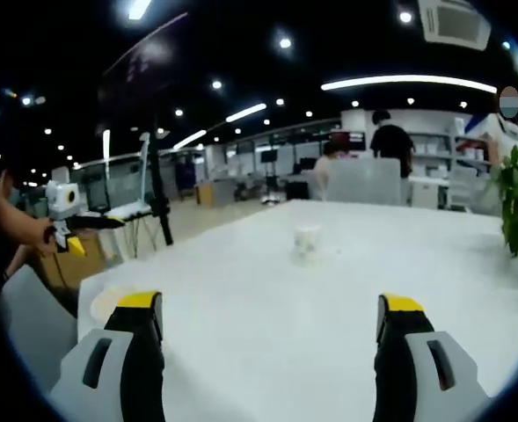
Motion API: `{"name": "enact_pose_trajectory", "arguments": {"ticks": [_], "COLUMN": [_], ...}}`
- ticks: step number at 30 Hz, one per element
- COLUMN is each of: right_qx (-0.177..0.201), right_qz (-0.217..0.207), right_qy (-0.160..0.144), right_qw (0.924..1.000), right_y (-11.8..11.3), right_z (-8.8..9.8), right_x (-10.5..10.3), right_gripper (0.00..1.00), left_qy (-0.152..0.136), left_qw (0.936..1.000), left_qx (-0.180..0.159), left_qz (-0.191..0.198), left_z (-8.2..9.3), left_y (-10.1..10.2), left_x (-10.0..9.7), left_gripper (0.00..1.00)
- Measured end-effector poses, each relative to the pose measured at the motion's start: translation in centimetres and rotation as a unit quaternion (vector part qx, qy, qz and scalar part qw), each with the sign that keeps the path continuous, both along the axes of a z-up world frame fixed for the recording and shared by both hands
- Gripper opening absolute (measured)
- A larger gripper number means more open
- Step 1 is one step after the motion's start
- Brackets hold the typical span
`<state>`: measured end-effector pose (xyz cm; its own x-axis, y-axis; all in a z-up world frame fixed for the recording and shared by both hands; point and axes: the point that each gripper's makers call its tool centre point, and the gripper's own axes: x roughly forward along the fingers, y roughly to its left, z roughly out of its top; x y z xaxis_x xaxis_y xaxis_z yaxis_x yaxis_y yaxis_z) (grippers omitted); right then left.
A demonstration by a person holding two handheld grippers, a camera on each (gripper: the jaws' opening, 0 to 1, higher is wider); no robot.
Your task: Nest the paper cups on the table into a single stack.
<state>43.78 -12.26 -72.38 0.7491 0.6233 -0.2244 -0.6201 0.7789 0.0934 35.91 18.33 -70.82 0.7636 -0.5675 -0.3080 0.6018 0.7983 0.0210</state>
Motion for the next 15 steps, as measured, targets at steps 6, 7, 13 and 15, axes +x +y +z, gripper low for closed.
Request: {"name": "enact_pose_trajectory", "arguments": {"ticks": [6,7,13,15], "right_qx": [-0.008,-0.009,-0.021,-0.022], "right_qz": [0.003,0.003,0.003,0.003], "right_qy": [0.009,0.009,0.001,0.003], "right_qw": [0.9999,0.9999,0.9998,0.9998], "right_y": [0.4,0.4,0.6,0.6], "right_z": [-0.9,-1.0,-1.6,-2.0], "right_x": [2.1,2.5,4.6,5.2], "right_gripper": [1.00,1.00,1.00,1.00], "left_qy": [0.003,0.005,0.002,0.004], "left_qw": [0.9999,0.9999,0.9999,0.9999], "left_qx": [0.007,0.004,0.000,0.001], "left_qz": [0.011,0.011,0.013,0.014], "left_z": [0.0,0.0,0.2,0.1], "left_y": [0.4,0.5,0.6,0.7], "left_x": [0.3,0.3,0.5,0.5], "left_gripper": [0.99,0.99,0.99,0.99]}}
